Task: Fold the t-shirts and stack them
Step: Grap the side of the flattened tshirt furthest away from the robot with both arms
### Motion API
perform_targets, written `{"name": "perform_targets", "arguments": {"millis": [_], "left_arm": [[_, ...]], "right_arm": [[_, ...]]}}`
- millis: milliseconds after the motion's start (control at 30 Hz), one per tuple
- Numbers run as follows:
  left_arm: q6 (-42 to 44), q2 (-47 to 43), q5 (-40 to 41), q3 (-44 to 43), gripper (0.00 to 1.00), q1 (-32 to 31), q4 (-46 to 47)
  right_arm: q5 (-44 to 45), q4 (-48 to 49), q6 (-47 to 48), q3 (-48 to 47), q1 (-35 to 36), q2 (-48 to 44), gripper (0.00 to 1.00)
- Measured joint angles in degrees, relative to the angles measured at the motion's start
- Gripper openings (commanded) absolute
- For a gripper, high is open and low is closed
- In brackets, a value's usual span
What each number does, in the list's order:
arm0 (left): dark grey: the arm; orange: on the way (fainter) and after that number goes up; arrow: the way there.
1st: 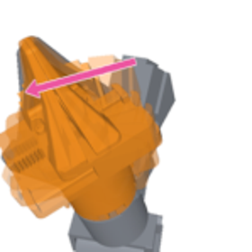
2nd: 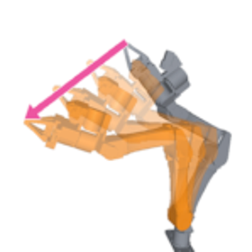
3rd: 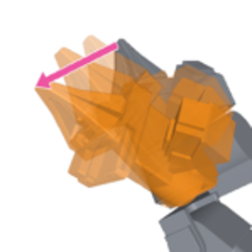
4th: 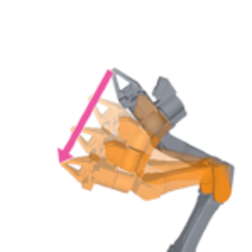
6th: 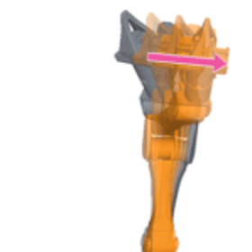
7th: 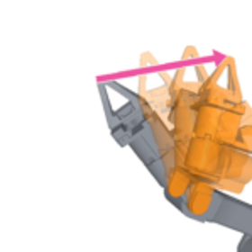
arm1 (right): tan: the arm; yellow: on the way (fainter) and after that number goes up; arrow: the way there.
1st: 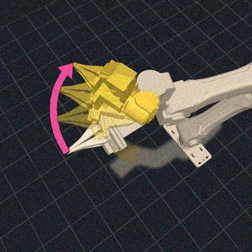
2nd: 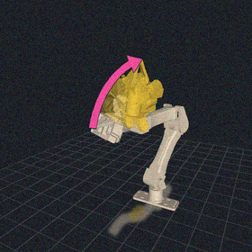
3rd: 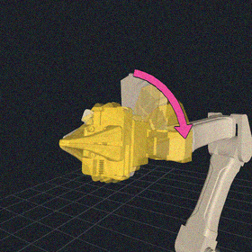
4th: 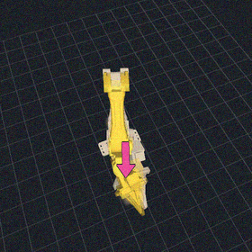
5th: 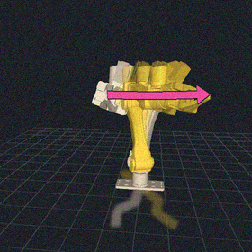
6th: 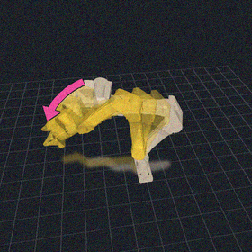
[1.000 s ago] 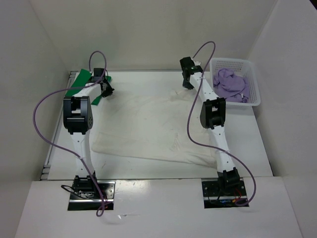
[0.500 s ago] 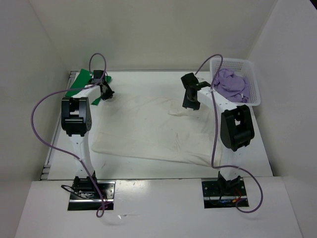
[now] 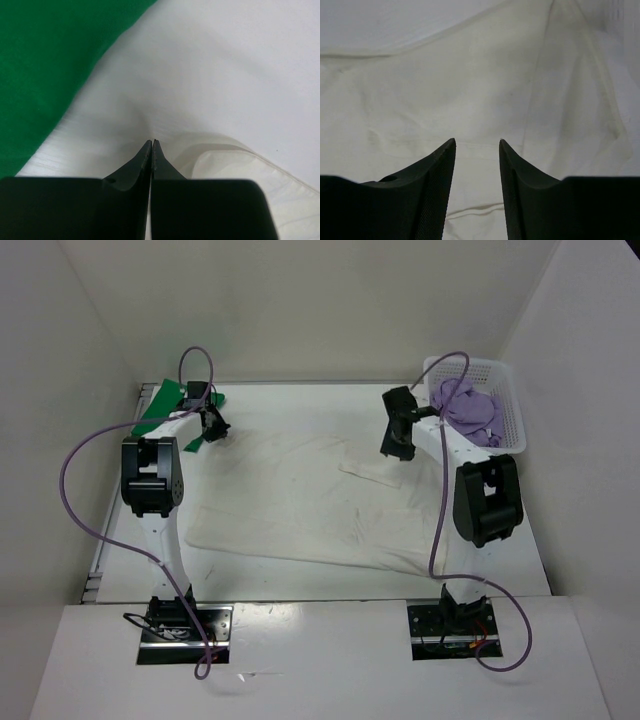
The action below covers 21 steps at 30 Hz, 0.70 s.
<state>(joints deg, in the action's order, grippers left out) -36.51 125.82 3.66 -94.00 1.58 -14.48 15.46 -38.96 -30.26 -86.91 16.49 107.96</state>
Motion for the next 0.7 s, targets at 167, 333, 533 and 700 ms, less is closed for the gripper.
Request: {"name": "perform_targets", "arguments": {"millis": [167,333,533,700], "left_arm": [[-0.2,0.0,-0.4,0.0,0.0,0.2,0.0],[-0.2,0.0,-0.7,0.2,0.0,0.9,0.1],[-1.3,0.0,-1.3,0.9,0.0,1.2,0.5],[-1.4,0.0,-1.6,1.8,0.0,1.2,0.9]], "right_arm": [[-2.7,1.7,-2.5,14.5,-1.7,-4.1,0.33],[-7.9,3.6,-5.7,20.7,-3.9,-4.4,0.33],[-10.8,9.9,-9.2,21.7,-6.4,-5.5,0.34],[-12.3,13.0,-10.6,24.0,-7.5,-6.2,0.34]]}}
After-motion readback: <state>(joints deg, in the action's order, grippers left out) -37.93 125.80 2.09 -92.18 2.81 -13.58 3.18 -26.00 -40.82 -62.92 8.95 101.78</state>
